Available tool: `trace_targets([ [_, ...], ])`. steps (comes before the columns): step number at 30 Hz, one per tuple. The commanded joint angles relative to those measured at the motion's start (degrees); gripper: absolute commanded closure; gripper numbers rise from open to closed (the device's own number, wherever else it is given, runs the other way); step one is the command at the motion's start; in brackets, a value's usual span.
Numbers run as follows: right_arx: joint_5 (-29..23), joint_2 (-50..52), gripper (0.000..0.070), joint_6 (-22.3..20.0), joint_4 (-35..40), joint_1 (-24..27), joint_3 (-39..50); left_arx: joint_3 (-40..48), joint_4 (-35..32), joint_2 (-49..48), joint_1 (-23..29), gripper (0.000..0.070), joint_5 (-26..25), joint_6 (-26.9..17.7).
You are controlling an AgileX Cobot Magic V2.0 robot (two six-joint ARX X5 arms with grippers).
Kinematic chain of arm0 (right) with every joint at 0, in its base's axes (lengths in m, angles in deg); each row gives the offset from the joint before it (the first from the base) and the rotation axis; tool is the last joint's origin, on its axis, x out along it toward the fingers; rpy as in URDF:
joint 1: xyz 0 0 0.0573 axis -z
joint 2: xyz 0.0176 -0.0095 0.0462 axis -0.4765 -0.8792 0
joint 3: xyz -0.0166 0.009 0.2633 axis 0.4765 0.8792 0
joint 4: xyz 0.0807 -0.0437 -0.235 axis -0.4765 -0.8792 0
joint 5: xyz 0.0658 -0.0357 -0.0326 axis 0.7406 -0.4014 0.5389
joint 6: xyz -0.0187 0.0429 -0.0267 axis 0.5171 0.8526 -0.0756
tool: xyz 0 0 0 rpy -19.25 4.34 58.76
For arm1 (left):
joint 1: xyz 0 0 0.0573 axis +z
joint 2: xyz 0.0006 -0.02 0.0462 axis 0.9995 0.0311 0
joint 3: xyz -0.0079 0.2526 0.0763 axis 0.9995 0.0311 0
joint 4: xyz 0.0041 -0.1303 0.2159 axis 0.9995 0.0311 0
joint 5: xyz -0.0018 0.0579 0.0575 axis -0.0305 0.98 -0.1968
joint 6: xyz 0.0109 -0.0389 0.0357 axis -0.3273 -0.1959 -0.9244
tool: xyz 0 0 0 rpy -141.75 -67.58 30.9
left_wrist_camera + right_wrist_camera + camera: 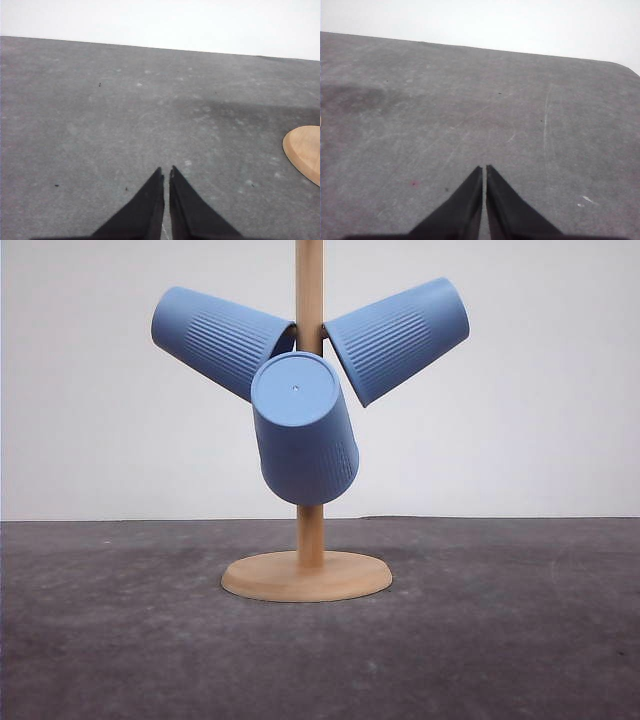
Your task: Place three cups
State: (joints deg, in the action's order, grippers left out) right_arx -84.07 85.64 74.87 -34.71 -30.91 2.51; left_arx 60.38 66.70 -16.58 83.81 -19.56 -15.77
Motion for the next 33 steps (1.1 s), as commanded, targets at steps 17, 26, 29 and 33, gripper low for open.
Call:
trace_targets([
  [17, -0.2, 0.0, 0.069, -0.2, 0.7, 0.1, 0.2, 0.7, 0.3, 0.0, -0.1, 0.07, 0.0, -0.8],
  [26, -0.2, 0.0, 0.069, -0.2, 0.7, 0.1, 0.2, 0.7, 0.3, 0.0, -0.1, 0.07, 0.0, -0.8],
  [29, -0.2, 0.0, 0.069, -0.2, 0.7, 0.1, 0.2, 0.7, 0.3, 0.0, -0.1, 0.07, 0.0, -0.8],
  [33, -0.2, 0.0, 0.069, -0.2, 0.7, 0.1, 0.2, 0.7, 0.3, 0.0, -0.1, 0.07, 0.0, -0.8],
])
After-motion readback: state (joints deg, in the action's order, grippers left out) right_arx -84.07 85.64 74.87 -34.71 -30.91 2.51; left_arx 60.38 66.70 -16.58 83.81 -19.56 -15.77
